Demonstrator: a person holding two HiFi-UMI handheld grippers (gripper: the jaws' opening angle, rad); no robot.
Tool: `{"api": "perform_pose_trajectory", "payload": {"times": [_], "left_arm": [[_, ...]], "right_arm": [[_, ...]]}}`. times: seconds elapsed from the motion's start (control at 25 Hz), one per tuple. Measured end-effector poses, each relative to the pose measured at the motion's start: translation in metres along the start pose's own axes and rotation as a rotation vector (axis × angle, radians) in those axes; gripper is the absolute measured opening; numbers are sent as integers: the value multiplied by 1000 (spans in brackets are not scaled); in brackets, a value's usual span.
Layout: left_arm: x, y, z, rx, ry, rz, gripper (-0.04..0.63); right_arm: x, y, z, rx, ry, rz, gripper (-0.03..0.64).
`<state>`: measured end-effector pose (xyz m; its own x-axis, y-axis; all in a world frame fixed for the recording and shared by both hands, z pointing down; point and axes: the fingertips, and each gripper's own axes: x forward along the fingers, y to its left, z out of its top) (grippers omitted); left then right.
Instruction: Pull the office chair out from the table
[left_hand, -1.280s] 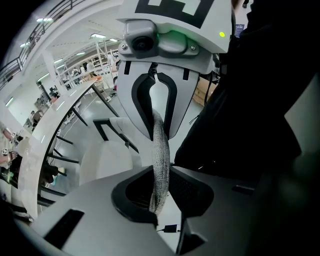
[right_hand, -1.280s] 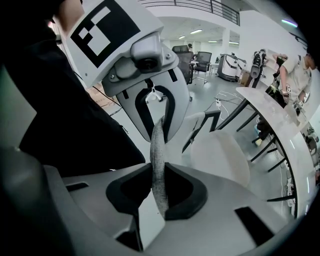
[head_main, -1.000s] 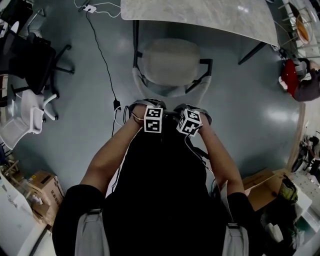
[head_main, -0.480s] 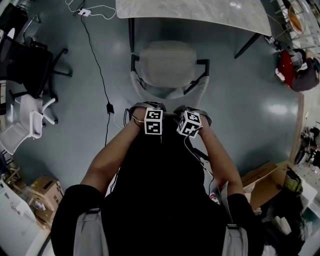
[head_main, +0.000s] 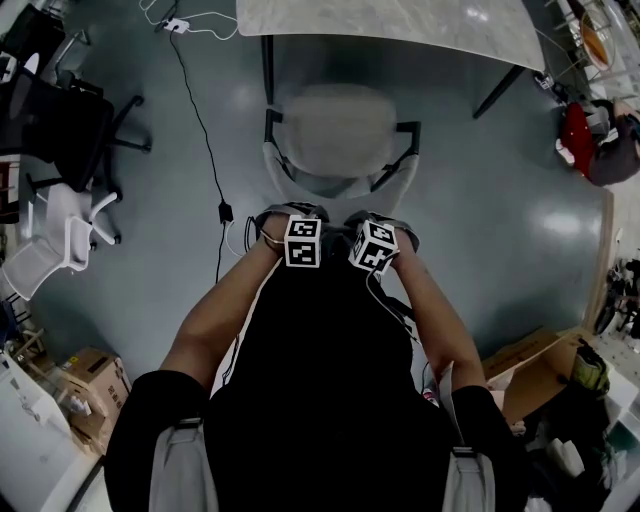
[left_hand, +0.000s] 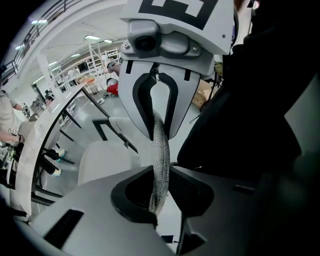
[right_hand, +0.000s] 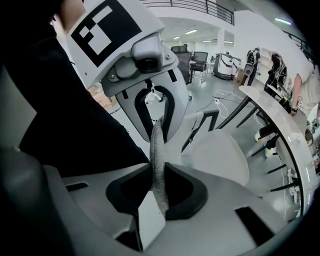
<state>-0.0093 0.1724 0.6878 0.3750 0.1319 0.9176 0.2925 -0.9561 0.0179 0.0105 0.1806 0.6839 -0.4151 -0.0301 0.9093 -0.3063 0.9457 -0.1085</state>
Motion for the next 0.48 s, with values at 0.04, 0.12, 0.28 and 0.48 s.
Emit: {"api": "perform_pose_trajectory", "payload": {"times": [0.04,0.12,0.28,0.48], "left_arm": [[0,0,-1,-1,2,1,83],[0,1,-1,-4,-1,10,84],[4,0,0,-22,-22,31,89],[0,-2,1,-66,-52,31,141]], "right_arm": [[0,-1,1,0,-4,-1,78],[1,-2,0,-1,-19,-6,81],[2,0,-3,9,-49,-9,81],[1,0,1,16,-105,-16,102]]}}
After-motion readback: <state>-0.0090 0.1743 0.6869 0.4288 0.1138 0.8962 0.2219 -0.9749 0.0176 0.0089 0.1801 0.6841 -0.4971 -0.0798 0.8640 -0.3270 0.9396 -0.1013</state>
